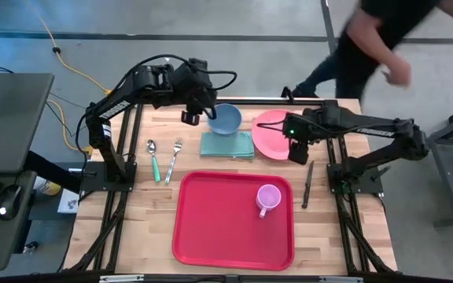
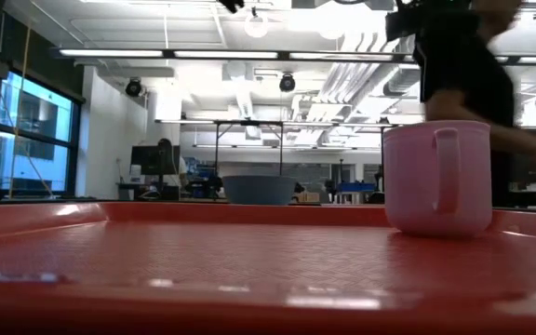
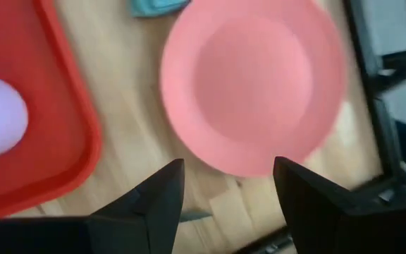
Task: Set up tray
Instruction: Put the pink plate on the tray to the left of the purple mug
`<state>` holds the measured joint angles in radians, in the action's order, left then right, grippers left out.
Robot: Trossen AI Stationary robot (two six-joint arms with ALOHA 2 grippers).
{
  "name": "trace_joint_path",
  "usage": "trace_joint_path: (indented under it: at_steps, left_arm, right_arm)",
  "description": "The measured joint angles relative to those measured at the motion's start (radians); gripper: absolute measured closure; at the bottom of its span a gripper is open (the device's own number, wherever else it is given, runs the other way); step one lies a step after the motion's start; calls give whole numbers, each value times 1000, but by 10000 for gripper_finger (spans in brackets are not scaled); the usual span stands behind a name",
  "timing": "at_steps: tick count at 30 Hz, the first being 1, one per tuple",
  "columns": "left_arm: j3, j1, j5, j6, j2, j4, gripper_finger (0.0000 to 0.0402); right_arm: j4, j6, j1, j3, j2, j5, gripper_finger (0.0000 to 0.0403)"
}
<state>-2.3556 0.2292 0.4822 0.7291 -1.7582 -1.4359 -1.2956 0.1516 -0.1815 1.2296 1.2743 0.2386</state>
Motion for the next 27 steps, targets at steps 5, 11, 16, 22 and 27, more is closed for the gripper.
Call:
trace_joint_path:
  at_steps: [5, 11, 16, 22, 27]
  left_arm:
    - [0, 42, -24, -89, 37, -99, 115]
    - [42, 59, -99, -110, 137, -136, 115]
    - [203, 59, -188, -161, 312, -104, 115]
    - [642, 59, -413, -258, 628, 223, 115]
    - [1057, 58, -535, -402, 878, 540, 115]
  right_arm:
    - [90, 43, 28, -127, 0, -49, 203]
    - [191, 143, 66, -241, -24, -117, 203]
    - [232, 211, 98, -302, -75, -144, 203]
    - [289, 266, 136, -353, -142, -144, 203]
    - [302, 254, 189, -362, -152, -132, 203]
